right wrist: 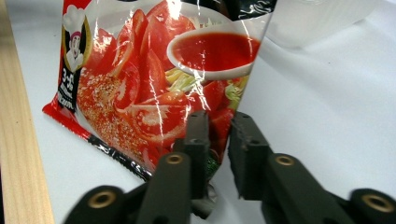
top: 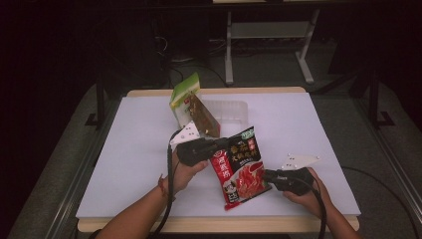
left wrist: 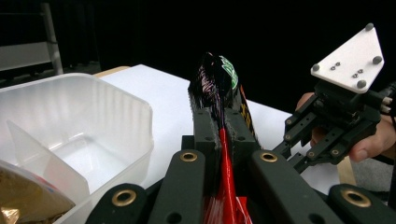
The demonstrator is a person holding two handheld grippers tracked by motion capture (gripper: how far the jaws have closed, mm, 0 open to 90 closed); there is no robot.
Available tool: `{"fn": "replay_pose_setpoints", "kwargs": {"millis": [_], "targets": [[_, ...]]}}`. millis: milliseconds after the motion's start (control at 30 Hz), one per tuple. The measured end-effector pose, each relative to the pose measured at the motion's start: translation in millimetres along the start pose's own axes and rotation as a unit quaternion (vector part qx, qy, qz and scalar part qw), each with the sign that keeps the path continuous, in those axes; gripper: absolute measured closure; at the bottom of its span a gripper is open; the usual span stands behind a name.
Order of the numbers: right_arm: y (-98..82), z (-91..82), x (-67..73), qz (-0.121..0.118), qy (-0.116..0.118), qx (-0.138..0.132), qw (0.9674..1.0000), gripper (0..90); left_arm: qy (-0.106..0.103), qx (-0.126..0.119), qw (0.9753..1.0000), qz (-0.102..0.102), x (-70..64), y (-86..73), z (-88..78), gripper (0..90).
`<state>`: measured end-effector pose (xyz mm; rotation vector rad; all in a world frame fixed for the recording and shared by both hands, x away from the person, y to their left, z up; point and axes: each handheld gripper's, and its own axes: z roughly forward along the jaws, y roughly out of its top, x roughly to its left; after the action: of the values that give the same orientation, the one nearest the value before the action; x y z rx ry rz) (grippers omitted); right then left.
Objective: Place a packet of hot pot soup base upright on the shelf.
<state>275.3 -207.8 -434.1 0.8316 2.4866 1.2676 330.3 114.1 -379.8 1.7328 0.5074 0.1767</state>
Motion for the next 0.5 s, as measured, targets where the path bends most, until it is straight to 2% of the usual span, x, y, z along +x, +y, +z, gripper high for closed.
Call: {"fn": "replay_pose_setpoints", "kwargs": {"millis": [167, 300, 367, 500], "targets": [[-1.9, -1.0, 0.2, 0.000, -0.004, -0.004, 1.0000, 84.2, -0.002, -0.003, 0.9999, 0.010, -3.9, 3.7, 1.6, 85.8], [-0.6, -2.8, 1.8, -0.008, -0.017, -0.009, 0.9998, 87.8, -0.002, -0.007, 0.9998, 0.015, -6.2, 8.6, 0.0, 85.7], [0.5, -2.6, 2.2, -0.004, -0.020, -0.014, 0.9997, 88.5, -0.001, -0.009, 0.9997, 0.023, -7.2, 11.1, -1.1, 85.7], [4.9, -0.5, 4.7, -0.014, -0.028, -0.011, 0.9994, 89.0, 0.003, -0.013, 0.9994, 0.032, -8.7, 16.0, -3.4, 85.6]]}}
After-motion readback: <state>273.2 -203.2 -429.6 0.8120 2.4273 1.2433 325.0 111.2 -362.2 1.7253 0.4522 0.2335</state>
